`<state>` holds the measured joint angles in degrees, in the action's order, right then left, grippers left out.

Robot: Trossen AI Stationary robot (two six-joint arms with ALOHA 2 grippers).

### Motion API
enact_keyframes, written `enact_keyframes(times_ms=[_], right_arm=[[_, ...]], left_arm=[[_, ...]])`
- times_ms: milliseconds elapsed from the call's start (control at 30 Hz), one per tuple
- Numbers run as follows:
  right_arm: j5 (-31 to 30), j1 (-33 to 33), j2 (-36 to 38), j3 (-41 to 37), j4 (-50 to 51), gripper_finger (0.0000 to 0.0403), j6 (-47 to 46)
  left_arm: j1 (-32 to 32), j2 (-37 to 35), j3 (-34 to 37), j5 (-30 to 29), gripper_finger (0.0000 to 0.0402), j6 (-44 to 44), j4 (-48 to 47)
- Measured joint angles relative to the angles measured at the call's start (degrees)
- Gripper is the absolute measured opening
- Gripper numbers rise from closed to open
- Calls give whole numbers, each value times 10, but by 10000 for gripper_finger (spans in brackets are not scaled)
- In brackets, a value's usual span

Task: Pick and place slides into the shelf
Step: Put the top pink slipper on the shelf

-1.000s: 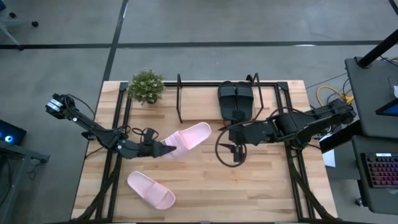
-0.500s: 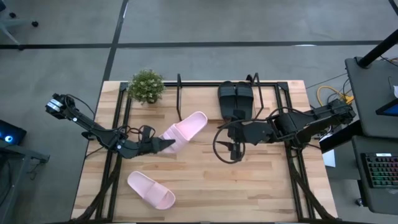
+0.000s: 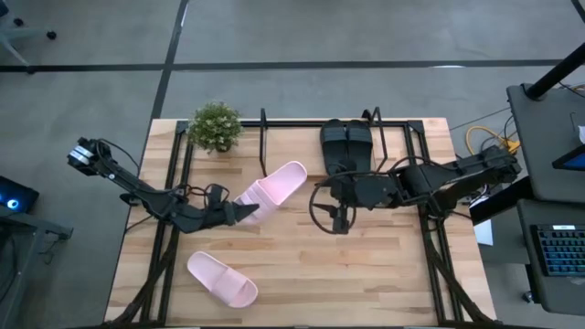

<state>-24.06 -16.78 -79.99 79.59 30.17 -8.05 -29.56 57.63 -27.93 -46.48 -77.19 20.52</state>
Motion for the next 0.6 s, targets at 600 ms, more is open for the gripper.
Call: enact_keyframes(times_ms=[600], right_arm=[[95, -1, 8, 0, -56, 235, -50]], left_arm=[[60, 92, -26, 46, 0, 92, 153]])
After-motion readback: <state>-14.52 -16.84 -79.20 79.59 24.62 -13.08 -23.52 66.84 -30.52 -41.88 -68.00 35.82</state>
